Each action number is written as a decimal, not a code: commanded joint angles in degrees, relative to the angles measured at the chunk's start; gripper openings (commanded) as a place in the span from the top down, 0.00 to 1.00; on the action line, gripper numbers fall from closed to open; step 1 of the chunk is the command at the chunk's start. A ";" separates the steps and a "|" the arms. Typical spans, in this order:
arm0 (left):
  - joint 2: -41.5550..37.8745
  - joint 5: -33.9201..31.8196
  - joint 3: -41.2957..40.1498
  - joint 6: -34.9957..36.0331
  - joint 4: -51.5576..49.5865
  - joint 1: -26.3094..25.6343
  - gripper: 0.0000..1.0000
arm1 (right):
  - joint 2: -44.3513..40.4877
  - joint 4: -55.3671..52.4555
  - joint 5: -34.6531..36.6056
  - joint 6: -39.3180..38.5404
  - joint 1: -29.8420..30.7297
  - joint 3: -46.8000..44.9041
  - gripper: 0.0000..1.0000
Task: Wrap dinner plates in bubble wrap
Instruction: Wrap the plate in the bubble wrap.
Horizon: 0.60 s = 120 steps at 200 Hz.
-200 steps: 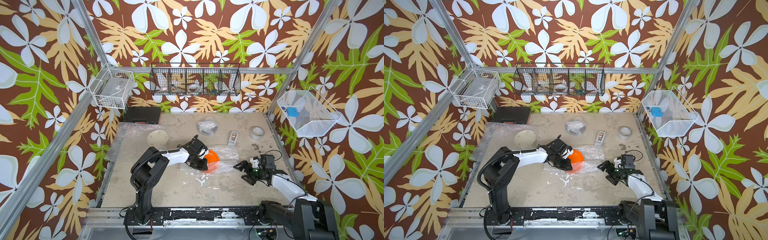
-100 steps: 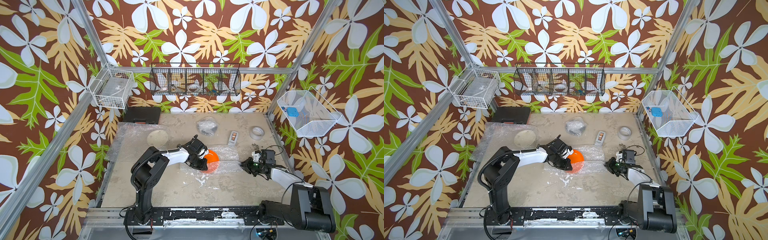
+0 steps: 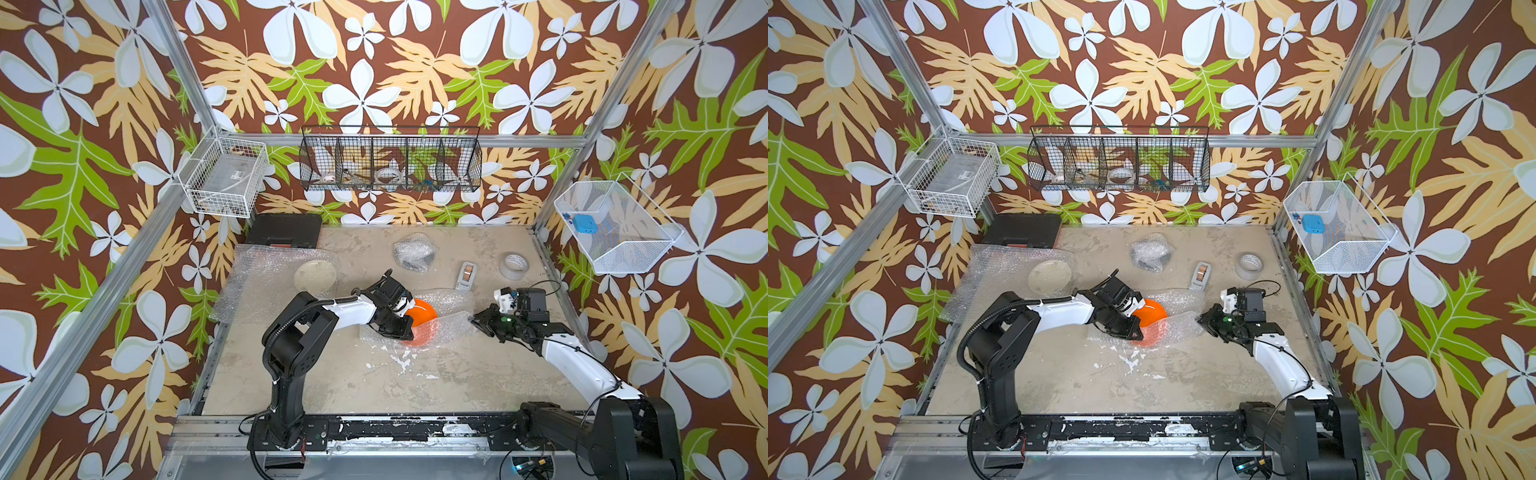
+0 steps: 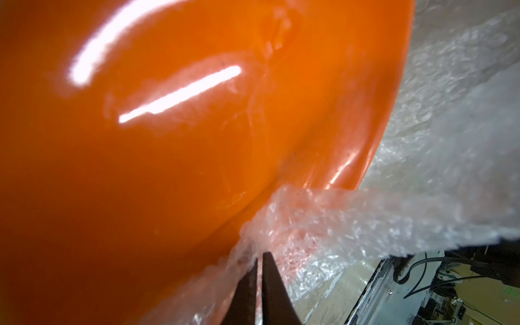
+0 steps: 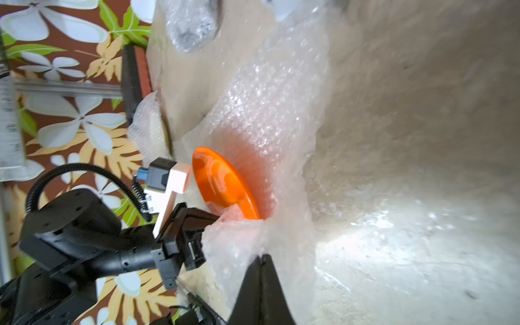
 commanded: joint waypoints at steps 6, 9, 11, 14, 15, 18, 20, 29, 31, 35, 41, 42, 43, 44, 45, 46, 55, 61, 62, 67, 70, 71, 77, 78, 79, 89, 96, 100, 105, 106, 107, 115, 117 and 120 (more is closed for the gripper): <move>0.76 -2.16 -0.61 -0.08 -3.39 0.03 0.90 | 0.32 -11.20 10.95 -7.94 -1.77 1.42 0.54; 0.75 -2.12 -0.61 -0.06 -3.47 -0.02 0.90 | 0.17 -11.53 11.38 -8.14 -2.04 1.36 0.52; 0.77 -2.16 -0.61 -0.06 -3.59 0.02 0.90 | 0.05 -11.84 11.69 -8.18 -2.12 1.28 0.51; 0.73 -2.14 -0.61 -0.06 -3.57 0.03 0.90 | -0.17 -12.16 12.13 -8.27 -2.41 1.23 0.50; 0.71 -2.13 -0.61 -0.06 -3.57 0.00 0.90 | -0.30 -12.21 12.24 -8.28 -2.50 1.18 0.49; 0.71 -2.23 -0.63 -0.01 -3.64 -0.02 0.90 | -0.54 -12.46 12.53 -8.28 -2.68 1.09 0.48; 0.71 -2.19 -0.68 0.02 -3.63 0.00 0.90 | -0.74 -12.62 12.59 -8.28 -2.74 0.99 0.48; 0.66 -2.25 -0.70 0.03 -3.57 -0.02 0.90 | -1.87 -13.25 13.33 -8.21 -2.81 0.60 0.45; 0.63 -2.24 -0.70 0.03 -3.57 0.00 0.90 | -2.08 -13.35 13.43 -8.11 -2.81 0.43 0.44; 0.75 -2.14 -0.70 0.03 -3.70 -0.02 0.90 | -2.60 -13.63 13.46 -7.94 -2.80 0.16 0.42; 0.80 -2.12 -0.57 0.03 -3.66 -0.02 0.90 | -3.38 -13.63 12.97 -7.74 -2.76 -0.36 0.39; 0.79 -2.16 -0.59 -0.01 -3.70 -0.02 0.90 | -3.49 -13.65 12.83 -7.66 -2.76 -0.49 0.38; 0.82 -2.14 -0.60 0.01 -3.72 -0.02 0.90 | -3.63 -13.62 12.68 -7.62 -2.80 -0.60 0.38; 0.80 -2.13 -0.61 0.02 -3.73 -0.02 0.90 | -3.79 -13.60 12.60 -7.60 -2.82 -0.70 0.38; 0.87 -2.12 -0.57 0.03 -3.74 -0.02 0.90 | -3.91 -13.59 12.47 -7.55 -2.83 -0.84 0.37; 0.87 -2.12 -0.55 0.03 -3.79 -0.02 0.90 | -4.01 -13.59 12.36 -7.52 -2.80 -0.95 0.37; 1.14 -2.12 -0.39 0.08 -3.90 -0.01 0.90 | -5.17 -14.06 12.16 -6.90 -2.80 -1.80 0.35; 1.34 -2.12 -0.25 0.12 -4.05 -0.02 0.90 | -6.07 -14.44 12.42 -6.68 -2.72 -2.33 0.34; 1.36 -2.12 -0.25 0.08 -4.12 0.02 0.90 | -6.24 -14.50 12.51 -6.65 -2.69 -2.44 0.33; 1.45 -2.03 -0.18 0.11 -4.17 -0.02 0.90 | -7.02 -14.72 12.61 -6.41 -2.74 -2.92 0.32; 1.43 -2.01 -0.11 0.12 -4.18 -0.02 0.90 | -7.47 -14.75 12.62 -6.27 -2.73 -3.36 0.31; 1.45 -2.02 -0.10 0.12 -4.18 -0.02 0.90 | -7.64 -14.69 12.57 -6.22 -2.75 -3.44 0.31; 1.48 -1.98 -0.09 0.11 -4.21 -0.02 0.90 | -8.43 -14.02 11.64 -6.00 -2.75 -4.33 0.30; 1.52 -1.96 -0.04 0.07 -4.20 -0.02 0.90 | -8.56 -13.93 11.51 -5.96 -2.71 -4.45 0.29; 1.50 -1.95 -0.02 0.10 -4.19 -0.02 0.90 | -8.67 -13.93 11.44 -5.89 -2.73 -4.56 0.29; 1.72 -1.94 0.09 0.12 -4.41 -0.02 0.90 | -9.54 -14.30 11.27 -4.98 -2.70 -4.85 0.28; 1.79 -1.94 0.24 0.22 -4.58 -0.02 0.90 | -10.41 -13.36 10.06 -4.60 -2.52 -5.24 0.28; 1.81 -1.90 0.26 0.21 -4.73 -0.02 0.90 | -10.90 -13.45 10.04 -4.40 -2.46 -5.19 0.28; 1.80 -1.98 0.27 0.26 -4.79 -0.02 0.90 | -11.56 -14.05 10.80 -4.21 -2.41 -4.79 0.28; 1.81 -2.01 0.27 0.24 -4.84 -0.02 0.90 | -11.67 -14.17 10.91 -4.18 -2.36 -4.73 0.28; 1.82 -1.97 0.27 0.27 -4.86 -0.02 0.90 | -11.85 -14.27 11.06 -4.17 -2.34 -4.70 0.28; 1.78 -2.03 0.30 0.21 -4.97 -0.02 0.89 | -13.17 -16.33 13.70 -4.37 -2.20 -2.99 0.33; 1.82 -1.99 0.32 0.21 -5.04 -0.02 0.89 | -13.59 -17.43 15.25 -4.42 -2.13 -2.11 0.33; 1.83 -1.98 0.29 0.21 -4.98 -0.02 0.90 | -14.58 -18.90 17.70 -4.42 -1.87 -0.86 0.33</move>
